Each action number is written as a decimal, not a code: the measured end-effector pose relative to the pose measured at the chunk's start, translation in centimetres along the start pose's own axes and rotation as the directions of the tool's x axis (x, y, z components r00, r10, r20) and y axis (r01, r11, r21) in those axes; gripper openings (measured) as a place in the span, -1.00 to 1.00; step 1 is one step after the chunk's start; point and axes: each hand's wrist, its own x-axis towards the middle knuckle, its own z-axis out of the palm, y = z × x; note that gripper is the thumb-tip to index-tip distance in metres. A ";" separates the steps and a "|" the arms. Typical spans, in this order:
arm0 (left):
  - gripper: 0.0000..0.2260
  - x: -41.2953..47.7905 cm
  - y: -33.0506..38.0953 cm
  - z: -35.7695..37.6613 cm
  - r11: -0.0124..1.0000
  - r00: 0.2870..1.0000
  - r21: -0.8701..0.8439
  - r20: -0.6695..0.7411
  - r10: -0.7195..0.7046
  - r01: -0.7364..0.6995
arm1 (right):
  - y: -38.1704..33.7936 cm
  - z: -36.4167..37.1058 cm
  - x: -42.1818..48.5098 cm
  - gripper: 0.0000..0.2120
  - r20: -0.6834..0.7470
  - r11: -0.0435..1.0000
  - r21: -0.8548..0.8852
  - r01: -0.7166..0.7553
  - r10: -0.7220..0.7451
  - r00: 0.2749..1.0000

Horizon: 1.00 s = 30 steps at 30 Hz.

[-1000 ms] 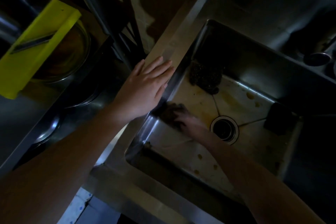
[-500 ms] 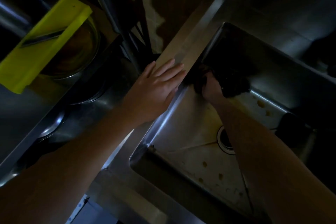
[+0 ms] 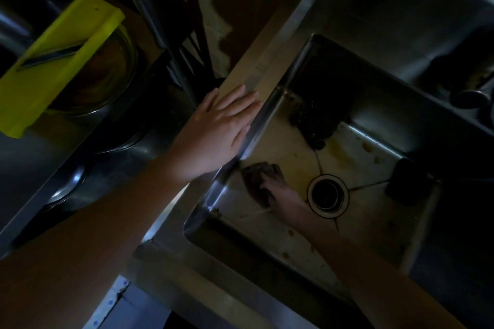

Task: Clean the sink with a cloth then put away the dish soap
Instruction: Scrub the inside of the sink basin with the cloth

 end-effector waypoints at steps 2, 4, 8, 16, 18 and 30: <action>-0.59 0.0 0.0 0.0 1.000 1.000 0.004 0.001 0.001 -0.001 | 0.9 0.5 -1.5 -0.69 -0.039 0.998 0.046 -0.046 0.048 0.998; -0.58 0.0 0.0 0.0 1.000 1.000 0.010 -0.001 -0.002 0.002 | 2.1 0.2 -2.2 -0.71 -0.119 0.985 0.079 -0.150 0.159 0.980; -0.59 0.0 -0.1 0.0 1.000 1.000 0.008 -0.002 -0.004 0.004 | 4.4 -1.6 -1.9 -0.71 -0.257 0.927 0.184 -0.328 0.368 0.894; -0.59 -0.1 -0.1 0.0 1.000 1.000 -0.012 -0.011 0.001 -0.001 | 7.5 -6.9 3.8 -0.65 -0.342 0.853 0.279 -0.441 0.517 0.784; -0.60 -0.1 -0.1 0.0 1.000 1.000 -0.020 -0.019 0.005 -0.006 | 7.3 -7.8 5.4 -0.63 -0.330 0.862 0.332 -0.384 0.487 0.809; -0.60 0.0 -0.3 0.5 1.000 0.999 -0.011 -0.038 0.008 -0.008 | 0.8 -0.8 2.6 -0.66 -0.095 0.983 0.169 -0.072 0.089 0.992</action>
